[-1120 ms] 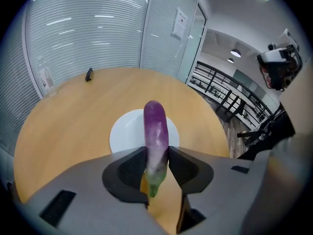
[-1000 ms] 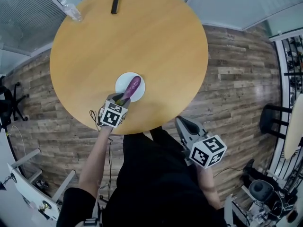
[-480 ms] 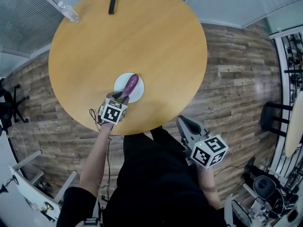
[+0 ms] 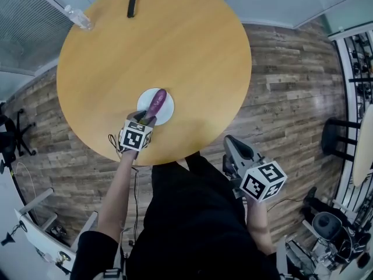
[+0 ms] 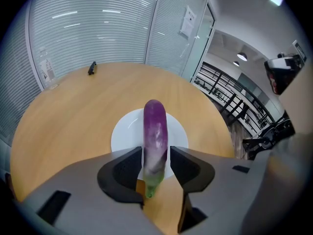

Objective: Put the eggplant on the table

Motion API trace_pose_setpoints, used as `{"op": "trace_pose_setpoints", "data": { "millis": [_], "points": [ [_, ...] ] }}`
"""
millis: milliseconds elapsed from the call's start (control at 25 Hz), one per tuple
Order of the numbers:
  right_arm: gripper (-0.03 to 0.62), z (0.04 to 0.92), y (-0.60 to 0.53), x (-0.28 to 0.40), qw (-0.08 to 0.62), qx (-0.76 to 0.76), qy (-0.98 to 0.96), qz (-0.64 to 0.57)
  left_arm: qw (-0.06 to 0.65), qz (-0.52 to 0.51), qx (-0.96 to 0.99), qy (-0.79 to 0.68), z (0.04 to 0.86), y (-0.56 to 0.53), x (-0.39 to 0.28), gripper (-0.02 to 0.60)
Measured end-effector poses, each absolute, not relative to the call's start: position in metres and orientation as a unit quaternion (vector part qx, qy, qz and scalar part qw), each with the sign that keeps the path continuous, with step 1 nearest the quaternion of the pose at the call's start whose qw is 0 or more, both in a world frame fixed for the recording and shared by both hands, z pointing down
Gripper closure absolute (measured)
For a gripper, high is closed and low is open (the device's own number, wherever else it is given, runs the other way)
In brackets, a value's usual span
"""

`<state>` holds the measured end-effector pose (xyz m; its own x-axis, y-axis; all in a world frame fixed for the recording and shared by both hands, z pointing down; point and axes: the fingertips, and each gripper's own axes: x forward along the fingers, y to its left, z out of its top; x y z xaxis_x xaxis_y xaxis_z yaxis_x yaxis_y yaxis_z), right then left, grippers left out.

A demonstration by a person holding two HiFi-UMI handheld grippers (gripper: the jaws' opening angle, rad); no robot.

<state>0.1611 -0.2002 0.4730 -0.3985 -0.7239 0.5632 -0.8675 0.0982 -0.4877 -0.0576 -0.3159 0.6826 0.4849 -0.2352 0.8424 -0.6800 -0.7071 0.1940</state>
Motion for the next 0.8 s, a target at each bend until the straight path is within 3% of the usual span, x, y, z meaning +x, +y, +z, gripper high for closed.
{"op": "trace_pose_setpoints", "data": {
  "millis": [160,800],
  "points": [
    [0.577,0.47,-0.203,0.193,0.077,0.569,-0.719,0.392,0.26,0.421,0.818,-0.295,0.677,-0.323,-0.059,0.356],
    [0.577,0.477,-0.194,0.271,0.024,0.587,-0.714,0.381,0.258,0.303,0.835,-0.38,0.575,-0.298,-0.043,0.356]
  ]
}}
